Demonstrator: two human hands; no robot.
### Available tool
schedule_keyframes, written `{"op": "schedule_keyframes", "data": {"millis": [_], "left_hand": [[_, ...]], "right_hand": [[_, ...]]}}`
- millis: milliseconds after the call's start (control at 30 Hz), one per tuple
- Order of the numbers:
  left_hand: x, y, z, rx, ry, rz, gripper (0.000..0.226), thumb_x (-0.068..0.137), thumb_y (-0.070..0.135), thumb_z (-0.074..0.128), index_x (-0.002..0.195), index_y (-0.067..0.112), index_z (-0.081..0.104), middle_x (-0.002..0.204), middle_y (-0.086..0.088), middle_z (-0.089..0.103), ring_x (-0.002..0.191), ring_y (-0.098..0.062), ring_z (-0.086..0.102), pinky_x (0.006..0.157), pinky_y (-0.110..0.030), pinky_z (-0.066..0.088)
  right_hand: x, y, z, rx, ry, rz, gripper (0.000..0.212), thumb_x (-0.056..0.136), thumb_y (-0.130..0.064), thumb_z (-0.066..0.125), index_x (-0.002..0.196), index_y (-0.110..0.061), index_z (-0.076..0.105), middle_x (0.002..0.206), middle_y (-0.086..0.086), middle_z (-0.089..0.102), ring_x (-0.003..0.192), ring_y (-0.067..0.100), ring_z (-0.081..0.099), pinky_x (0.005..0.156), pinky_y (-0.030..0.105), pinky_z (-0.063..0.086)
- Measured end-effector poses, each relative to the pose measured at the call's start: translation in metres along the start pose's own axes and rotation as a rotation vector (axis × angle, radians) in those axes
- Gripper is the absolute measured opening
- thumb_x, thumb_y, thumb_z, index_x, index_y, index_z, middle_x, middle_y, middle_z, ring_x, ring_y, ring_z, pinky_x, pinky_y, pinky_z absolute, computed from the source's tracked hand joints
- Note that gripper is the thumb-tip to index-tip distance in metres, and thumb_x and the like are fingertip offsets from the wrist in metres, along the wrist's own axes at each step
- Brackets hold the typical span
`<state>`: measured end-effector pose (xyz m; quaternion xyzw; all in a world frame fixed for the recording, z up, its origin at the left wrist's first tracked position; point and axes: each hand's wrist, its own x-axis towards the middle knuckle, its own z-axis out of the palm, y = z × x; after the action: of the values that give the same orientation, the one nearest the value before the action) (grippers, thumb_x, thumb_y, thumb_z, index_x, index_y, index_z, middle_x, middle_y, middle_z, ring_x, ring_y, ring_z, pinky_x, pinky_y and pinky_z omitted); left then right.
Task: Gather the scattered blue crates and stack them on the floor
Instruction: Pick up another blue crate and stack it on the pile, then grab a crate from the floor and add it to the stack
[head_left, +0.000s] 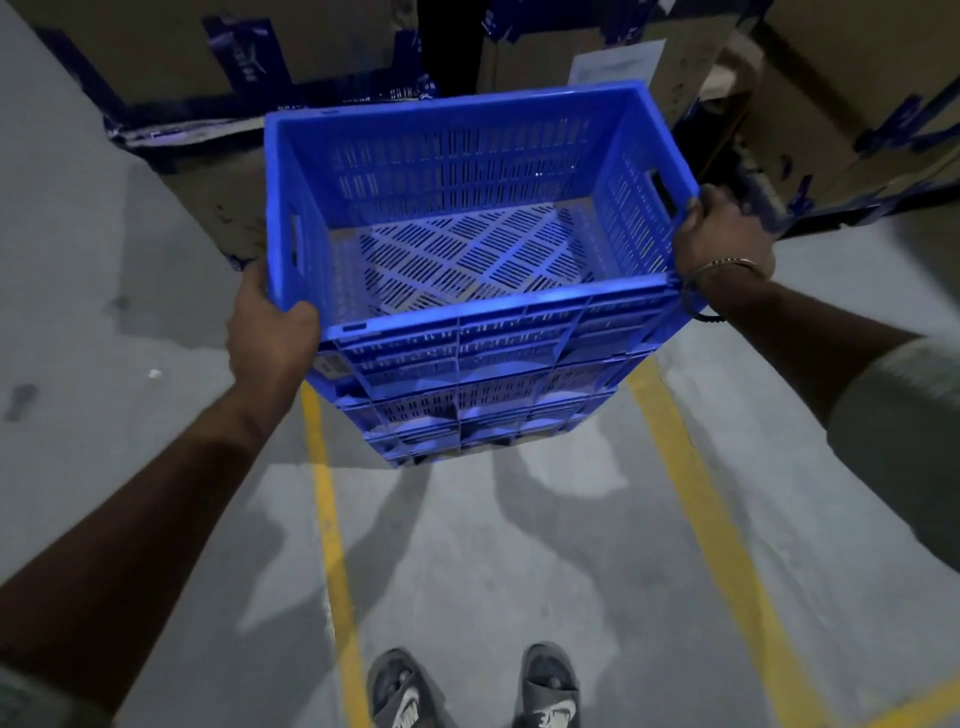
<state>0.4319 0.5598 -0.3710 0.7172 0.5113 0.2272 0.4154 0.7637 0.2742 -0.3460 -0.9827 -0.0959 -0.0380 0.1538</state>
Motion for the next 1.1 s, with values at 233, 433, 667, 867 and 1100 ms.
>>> {"op": "schedule_keyframes", "data": {"millis": [233, 433, 667, 867, 1100], "left_hand": [[-0.004, 0.039, -0.011, 0.082, -0.026, 0.047, 0.057, 0.081, 0.022, 0.054, 0.137, 0.021, 0.055, 0.122, -0.017, 0.069, 0.106, -0.043, 0.063, 0.088, -0.045, 0.048], [-0.006, 0.02, -0.009, 0.308, 0.001, -0.007, 0.055, 0.086, 0.018, 0.061, 0.139, 0.013, 0.047, 0.13, -0.028, 0.058, 0.111, -0.053, 0.059, 0.088, -0.058, 0.048], [-0.059, 0.054, 0.022, 0.482, 0.186, 0.526, 0.046, 0.086, 0.014, 0.059, 0.132, 0.019, 0.059, 0.14, -0.015, 0.055, 0.125, -0.042, 0.051, 0.097, -0.053, 0.039], [-0.168, 0.077, 0.094, 0.25, -0.257, 0.719, 0.029, 0.101, 0.017, 0.054, 0.128, 0.027, 0.061, 0.111, -0.003, 0.071, 0.082, -0.035, 0.066, 0.063, -0.045, 0.052], [-0.332, 0.031, 0.14, 0.346, -0.705, 0.599, 0.042, 0.091, 0.011, 0.063, 0.128, 0.03, 0.06, 0.106, 0.009, 0.073, 0.089, -0.028, 0.072, 0.067, -0.037, 0.049]], "right_hand": [[-0.005, 0.005, -0.031, 0.124, -0.057, 0.069, 0.034, 0.102, -0.04, 0.031, 0.124, -0.021, 0.05, 0.121, 0.026, 0.062, 0.108, 0.048, 0.059, 0.088, 0.048, 0.045], [-0.05, 0.013, -0.001, 0.307, -0.049, 0.136, 0.04, 0.105, -0.031, 0.037, 0.136, -0.007, 0.046, 0.12, 0.033, 0.056, 0.109, 0.05, 0.056, 0.088, 0.049, 0.044], [-0.119, 0.052, -0.015, 0.474, 0.001, 0.33, 0.028, 0.095, -0.022, 0.054, 0.12, -0.01, 0.059, 0.09, 0.013, 0.07, 0.1, 0.037, 0.064, 0.08, 0.034, 0.043], [-0.201, 0.109, -0.033, 0.515, 0.151, 0.548, 0.02, 0.089, -0.015, 0.055, 0.104, -0.016, 0.068, 0.082, 0.008, 0.071, 0.091, 0.034, 0.066, 0.072, 0.031, 0.04], [-0.359, 0.236, -0.058, 0.487, 0.214, 0.868, 0.015, 0.089, -0.017, 0.055, 0.099, -0.021, 0.065, 0.068, 0.006, 0.068, 0.07, 0.033, 0.064, 0.061, 0.032, 0.042]]}}
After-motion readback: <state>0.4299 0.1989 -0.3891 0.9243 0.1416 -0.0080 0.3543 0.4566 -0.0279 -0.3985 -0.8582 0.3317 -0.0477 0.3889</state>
